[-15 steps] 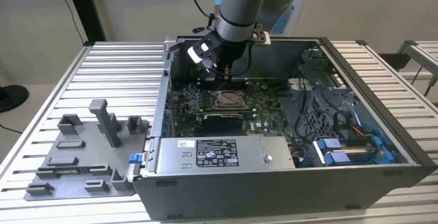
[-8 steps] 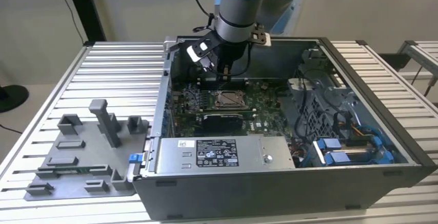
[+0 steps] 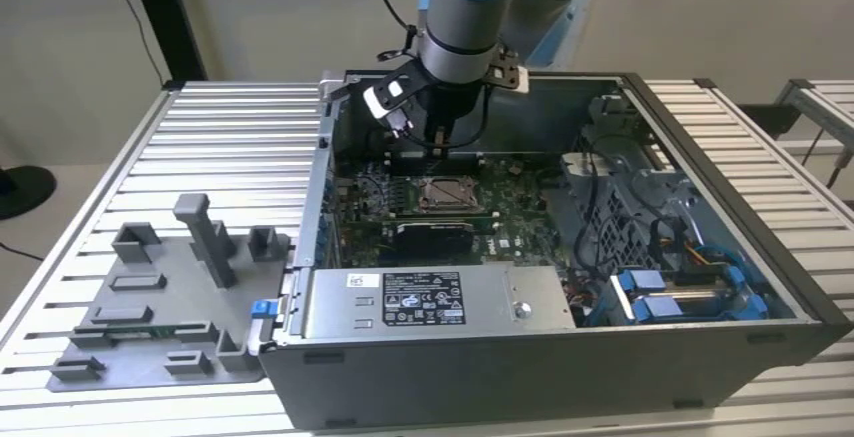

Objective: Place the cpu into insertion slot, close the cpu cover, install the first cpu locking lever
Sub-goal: 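Install the first cpu locking lever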

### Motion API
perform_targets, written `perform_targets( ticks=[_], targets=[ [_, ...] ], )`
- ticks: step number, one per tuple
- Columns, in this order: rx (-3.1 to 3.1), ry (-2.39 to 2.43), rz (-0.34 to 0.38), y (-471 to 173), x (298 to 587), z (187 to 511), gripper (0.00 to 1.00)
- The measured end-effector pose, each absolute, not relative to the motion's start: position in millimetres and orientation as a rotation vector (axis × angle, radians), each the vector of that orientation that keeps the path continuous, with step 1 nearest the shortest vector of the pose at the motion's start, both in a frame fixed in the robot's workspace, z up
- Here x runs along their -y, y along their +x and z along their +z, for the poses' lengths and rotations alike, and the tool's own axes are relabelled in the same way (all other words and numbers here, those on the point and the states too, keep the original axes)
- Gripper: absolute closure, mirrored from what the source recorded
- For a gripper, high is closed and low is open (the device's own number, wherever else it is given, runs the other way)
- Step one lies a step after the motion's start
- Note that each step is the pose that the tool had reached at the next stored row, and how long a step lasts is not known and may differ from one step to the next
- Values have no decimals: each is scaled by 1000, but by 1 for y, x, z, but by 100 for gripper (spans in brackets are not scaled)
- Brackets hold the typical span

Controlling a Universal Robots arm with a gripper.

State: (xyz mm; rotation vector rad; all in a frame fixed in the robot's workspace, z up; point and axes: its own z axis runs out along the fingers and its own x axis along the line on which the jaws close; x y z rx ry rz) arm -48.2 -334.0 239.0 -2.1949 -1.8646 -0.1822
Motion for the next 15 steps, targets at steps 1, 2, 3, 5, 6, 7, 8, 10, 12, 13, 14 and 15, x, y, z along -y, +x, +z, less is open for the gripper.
perform_targets(
  ticks=[1, 2, 3, 5, 6, 7, 8, 10, 12, 13, 14, 15],
  targets=[
    [1855, -2199, -186, -48, 334, 239, 100],
    [1847, -2199, -191, -49, 334, 239, 100],
    [1842, -2195, -197, -49, 334, 239, 100],
    [1861, -2176, -195, -49, 334, 239, 100],
    [1881, -2158, -190, -49, 334, 239, 100],
    [1901, -2139, -187, -49, 334, 239, 100],
    [1918, -2123, -183, -49, 334, 239, 100],
    [1955, -2086, -176, -49, 334, 239, 100],
    [1983, -2063, -178, -49, 335, 239, 100],
    [1980, -2064, -180, -49, 335, 239, 100],
    [1971, -2071, -184, -49, 335, 238, 100],
    [1957, -2085, -187, -49, 335, 238, 100]
  ],
)
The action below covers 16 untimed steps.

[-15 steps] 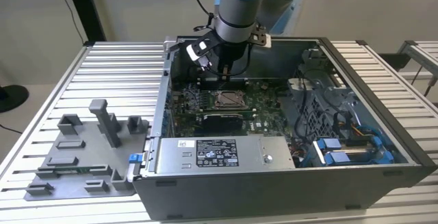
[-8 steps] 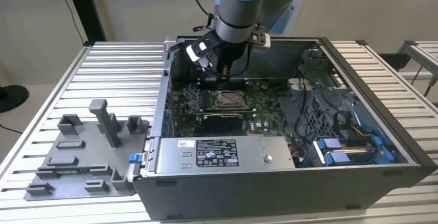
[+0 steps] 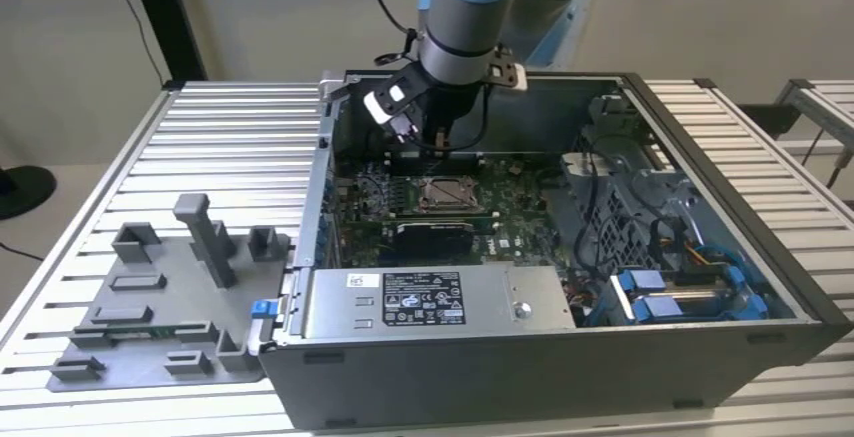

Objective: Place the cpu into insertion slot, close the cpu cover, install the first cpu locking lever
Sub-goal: 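Install the first cpu locking lever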

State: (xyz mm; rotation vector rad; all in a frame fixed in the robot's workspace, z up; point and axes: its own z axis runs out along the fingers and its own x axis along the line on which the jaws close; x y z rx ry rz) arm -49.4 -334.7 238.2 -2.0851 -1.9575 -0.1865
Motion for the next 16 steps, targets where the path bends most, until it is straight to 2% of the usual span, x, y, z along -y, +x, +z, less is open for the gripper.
perform_targets(
  ticks=[10, 16],
  targets=[
    [2086, -1953, -168, -50, 335, 238, 100],
    [2189, -1871, -190, -50, 335, 238, 100]
  ],
)
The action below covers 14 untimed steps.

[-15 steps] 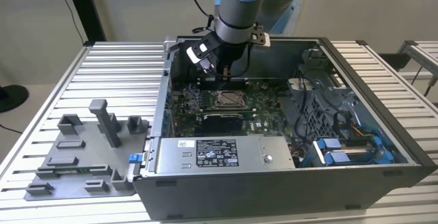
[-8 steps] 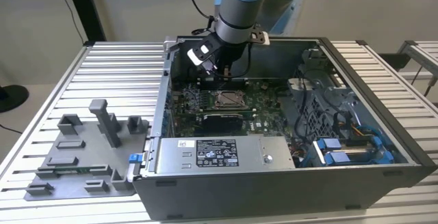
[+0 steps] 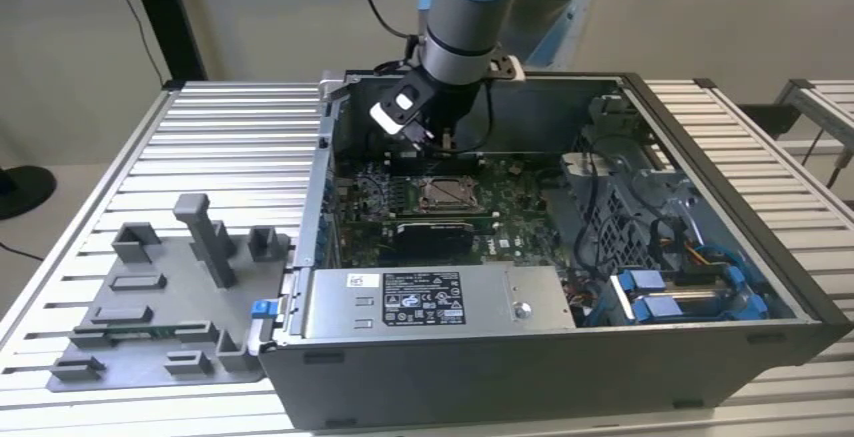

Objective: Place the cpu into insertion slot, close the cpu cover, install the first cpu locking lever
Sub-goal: 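Install the first cpu locking lever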

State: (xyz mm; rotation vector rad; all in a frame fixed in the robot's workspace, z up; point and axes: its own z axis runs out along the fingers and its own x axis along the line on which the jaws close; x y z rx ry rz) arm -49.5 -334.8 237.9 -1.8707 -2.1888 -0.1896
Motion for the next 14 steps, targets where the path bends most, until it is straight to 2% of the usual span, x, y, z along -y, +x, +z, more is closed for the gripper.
perform_targets(
  ticks=[6, 14],
  targets=[
    [2289, -1785, -219, -50, 335, 238, 100],
    [2388, -1691, -295, -49, 335, 238, 100]
  ],
)
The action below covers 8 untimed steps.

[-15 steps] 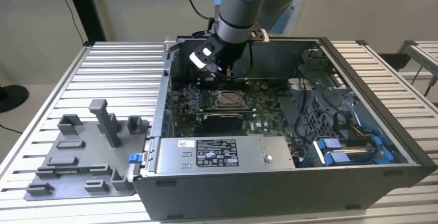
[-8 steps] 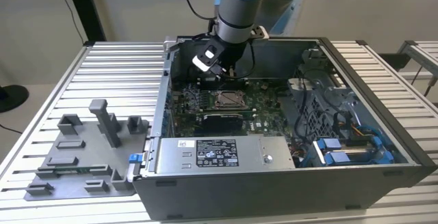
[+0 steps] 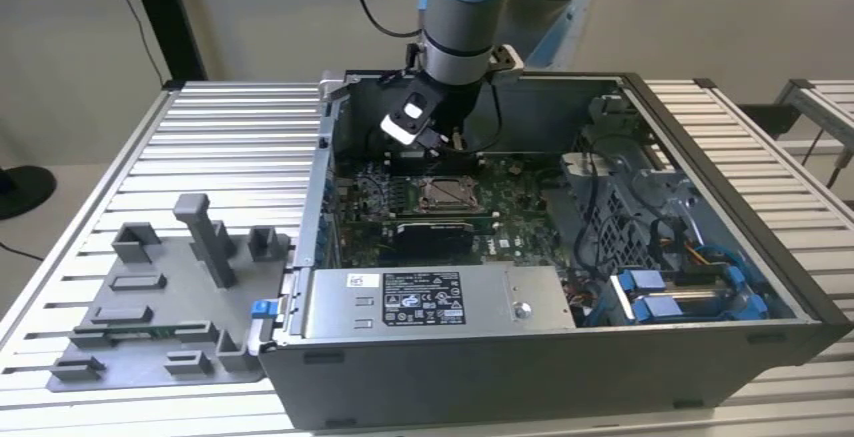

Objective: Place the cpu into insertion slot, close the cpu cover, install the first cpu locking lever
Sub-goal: 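Install the first cpu locking lever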

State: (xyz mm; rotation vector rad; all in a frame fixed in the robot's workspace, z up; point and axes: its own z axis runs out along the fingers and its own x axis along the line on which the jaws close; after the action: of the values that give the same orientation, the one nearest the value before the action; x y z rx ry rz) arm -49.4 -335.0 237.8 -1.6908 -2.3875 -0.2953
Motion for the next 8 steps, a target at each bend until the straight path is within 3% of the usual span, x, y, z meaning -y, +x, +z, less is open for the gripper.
perform_targets(
  ticks=[8],
  targets=[
    [2489, -1508, -284, -50, 335, 238, 100]
  ],
)
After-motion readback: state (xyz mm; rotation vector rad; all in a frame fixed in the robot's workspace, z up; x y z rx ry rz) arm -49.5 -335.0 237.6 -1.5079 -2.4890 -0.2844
